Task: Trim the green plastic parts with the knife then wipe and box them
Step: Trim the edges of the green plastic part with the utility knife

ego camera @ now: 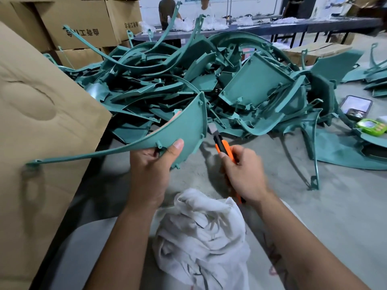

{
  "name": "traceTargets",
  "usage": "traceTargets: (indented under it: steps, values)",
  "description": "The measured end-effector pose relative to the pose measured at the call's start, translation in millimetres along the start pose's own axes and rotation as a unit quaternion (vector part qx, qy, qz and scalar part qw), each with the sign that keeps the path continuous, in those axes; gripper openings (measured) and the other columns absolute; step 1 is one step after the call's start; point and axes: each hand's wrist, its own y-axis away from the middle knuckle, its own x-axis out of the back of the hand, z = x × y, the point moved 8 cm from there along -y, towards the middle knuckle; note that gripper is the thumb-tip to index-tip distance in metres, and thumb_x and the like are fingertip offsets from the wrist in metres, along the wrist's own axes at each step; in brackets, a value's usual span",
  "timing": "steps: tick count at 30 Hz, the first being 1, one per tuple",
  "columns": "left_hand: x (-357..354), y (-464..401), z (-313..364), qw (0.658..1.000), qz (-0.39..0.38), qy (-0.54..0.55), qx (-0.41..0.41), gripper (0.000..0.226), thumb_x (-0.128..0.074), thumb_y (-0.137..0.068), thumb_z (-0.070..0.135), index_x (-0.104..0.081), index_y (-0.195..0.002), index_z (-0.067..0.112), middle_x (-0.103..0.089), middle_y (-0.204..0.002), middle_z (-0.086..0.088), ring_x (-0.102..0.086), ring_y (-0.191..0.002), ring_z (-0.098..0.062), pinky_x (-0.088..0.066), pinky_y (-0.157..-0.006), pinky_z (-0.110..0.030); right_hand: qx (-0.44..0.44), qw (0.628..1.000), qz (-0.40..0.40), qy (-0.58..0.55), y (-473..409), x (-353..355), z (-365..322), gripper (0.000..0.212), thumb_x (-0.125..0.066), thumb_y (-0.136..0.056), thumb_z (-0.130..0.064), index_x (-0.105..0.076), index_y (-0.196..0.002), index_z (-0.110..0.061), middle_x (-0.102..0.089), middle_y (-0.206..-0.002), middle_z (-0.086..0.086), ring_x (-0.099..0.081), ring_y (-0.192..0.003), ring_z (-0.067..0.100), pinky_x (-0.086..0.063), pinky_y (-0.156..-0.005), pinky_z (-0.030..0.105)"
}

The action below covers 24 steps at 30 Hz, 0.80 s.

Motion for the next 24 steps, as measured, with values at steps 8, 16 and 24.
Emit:
traceTargets:
  steps: [8,16,24]
  values:
    - [3.2,-2.0,-7.1,0.979,-0.014,-0.179,-0.094,0.041,-0.066,-0.091,0.005,-0.068,-0.124,0.030,-0.068,-0.114,0.032,-0.065,-0.113,0.002,-0.047,-0.095,-0.011,0.084,0.960,0.060,0.261,9.8,13.0,-24.7,0.053,-0.074,-0.092,-0.040,-0.056,-0.137,-0.019,-0.057,-0.124,0.006,-0.045,-0.118,0.024,-0.041,-0.107,0.039]
    - [16.2,-3.7,-17.1,0.972,0.039,-0.216,-0.089,0.031,-0.065,-0.091,0.004,-0.072,-0.120,0.013,-0.069,-0.112,0.020,-0.065,-0.110,0.001,-0.047,-0.094,-0.012,0.212,0.919,-0.239,0.232,38.8,-56.3,-51.0,0.014,-0.057,-0.090,-0.031,-0.066,-0.082,-0.024,-0.068,-0.078,-0.001,-0.063,-0.078,0.026,-0.048,-0.066,0.036]
    - [20.9,-3.7,-17.8,0.966,0.036,-0.245,-0.073,0.027,-0.067,-0.090,0.009,-0.074,-0.115,0.014,-0.072,-0.106,0.015,-0.069,-0.104,-0.007,-0.054,-0.092,-0.027,0.260,0.848,-0.265,0.377,53.5,-91.4,-53.7,0.022,-0.053,-0.100,-0.031,-0.074,-0.109,-0.030,-0.074,-0.098,0.005,-0.067,-0.086,0.034,-0.040,-0.063,0.034]
